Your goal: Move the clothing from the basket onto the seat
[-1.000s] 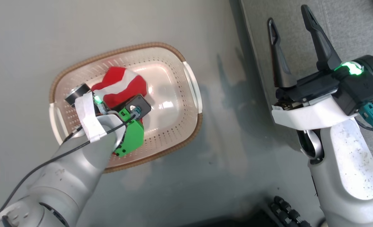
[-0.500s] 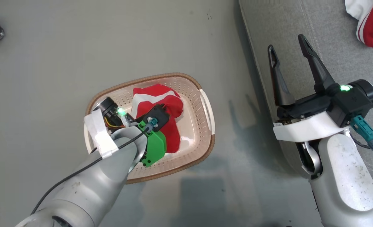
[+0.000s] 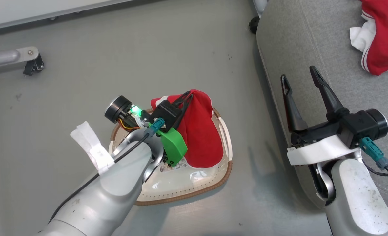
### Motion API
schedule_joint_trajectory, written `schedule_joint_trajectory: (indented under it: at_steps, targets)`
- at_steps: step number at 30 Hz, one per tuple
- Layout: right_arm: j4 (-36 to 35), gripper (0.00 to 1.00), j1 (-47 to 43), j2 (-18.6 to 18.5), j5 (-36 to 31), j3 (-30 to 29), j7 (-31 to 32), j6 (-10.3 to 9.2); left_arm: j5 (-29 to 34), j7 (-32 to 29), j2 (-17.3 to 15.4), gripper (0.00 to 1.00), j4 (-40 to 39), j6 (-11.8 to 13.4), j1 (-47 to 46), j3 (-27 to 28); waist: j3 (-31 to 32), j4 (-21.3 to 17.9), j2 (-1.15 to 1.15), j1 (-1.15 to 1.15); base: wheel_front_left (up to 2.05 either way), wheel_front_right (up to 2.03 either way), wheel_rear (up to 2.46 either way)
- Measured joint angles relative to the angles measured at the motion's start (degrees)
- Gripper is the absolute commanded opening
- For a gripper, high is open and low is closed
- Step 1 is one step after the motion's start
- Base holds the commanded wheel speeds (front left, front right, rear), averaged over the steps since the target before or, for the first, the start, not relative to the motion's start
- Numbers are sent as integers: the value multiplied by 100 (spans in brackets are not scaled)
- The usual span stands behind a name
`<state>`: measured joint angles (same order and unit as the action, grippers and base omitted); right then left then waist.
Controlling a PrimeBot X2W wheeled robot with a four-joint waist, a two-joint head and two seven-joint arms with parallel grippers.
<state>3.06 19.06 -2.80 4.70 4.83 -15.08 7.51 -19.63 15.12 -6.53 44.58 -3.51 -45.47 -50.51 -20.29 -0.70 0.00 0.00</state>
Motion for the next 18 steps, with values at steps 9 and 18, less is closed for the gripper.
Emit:
schedule_joint_trajectory:
  at_steps: [9,18]
  targets:
    - [70,100,-277,-1,49,-66,0,0,3,0,-96,0,-1034,8,183,695,454,102,0,0,0,0,0]
    - [119,100,-488,-1,138,-47,0,0,156,0,-71,0,-1882,-7,282,1283,830,188,0,0,0,0,0]
